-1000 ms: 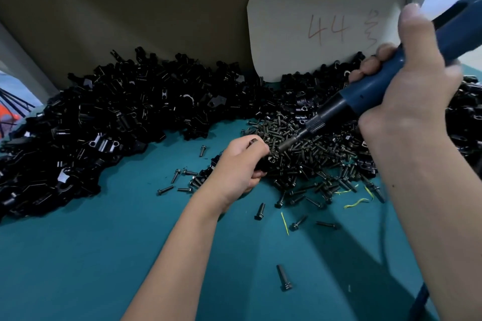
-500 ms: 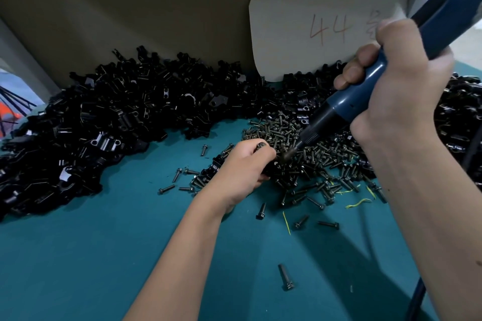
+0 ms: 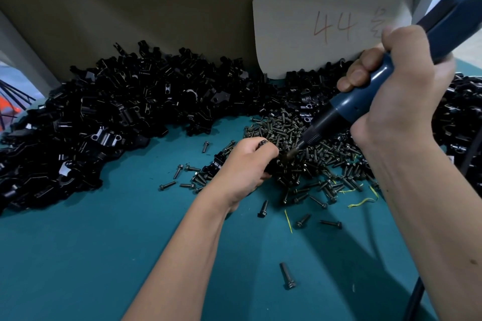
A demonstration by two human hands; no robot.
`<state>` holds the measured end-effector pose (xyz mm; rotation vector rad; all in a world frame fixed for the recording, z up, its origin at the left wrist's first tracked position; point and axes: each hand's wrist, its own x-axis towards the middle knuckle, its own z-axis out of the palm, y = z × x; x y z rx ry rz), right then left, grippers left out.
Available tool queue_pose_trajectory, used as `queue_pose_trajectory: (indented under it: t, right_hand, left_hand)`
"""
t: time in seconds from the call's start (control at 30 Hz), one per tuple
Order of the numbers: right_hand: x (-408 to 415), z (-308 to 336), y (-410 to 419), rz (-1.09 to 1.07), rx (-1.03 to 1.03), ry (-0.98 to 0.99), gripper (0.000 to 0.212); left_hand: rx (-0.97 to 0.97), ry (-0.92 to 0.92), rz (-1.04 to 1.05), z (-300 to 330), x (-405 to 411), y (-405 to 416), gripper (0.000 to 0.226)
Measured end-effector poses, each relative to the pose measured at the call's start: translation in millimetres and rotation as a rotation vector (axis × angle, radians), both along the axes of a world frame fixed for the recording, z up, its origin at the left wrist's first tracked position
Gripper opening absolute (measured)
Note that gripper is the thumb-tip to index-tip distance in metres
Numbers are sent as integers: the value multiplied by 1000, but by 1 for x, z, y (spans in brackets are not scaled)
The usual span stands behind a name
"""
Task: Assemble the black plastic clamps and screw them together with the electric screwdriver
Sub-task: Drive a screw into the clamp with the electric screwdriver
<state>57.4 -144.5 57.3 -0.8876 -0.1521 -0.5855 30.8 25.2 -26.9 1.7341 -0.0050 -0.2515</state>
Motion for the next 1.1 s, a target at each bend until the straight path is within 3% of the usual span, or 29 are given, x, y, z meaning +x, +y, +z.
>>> queue_pose_trajectory:
  t: [1.1]
  right_hand:
    - [1,-9,0,44,42,-9,17]
  left_hand:
    - [13,-2,13,-1,-1,0,19]
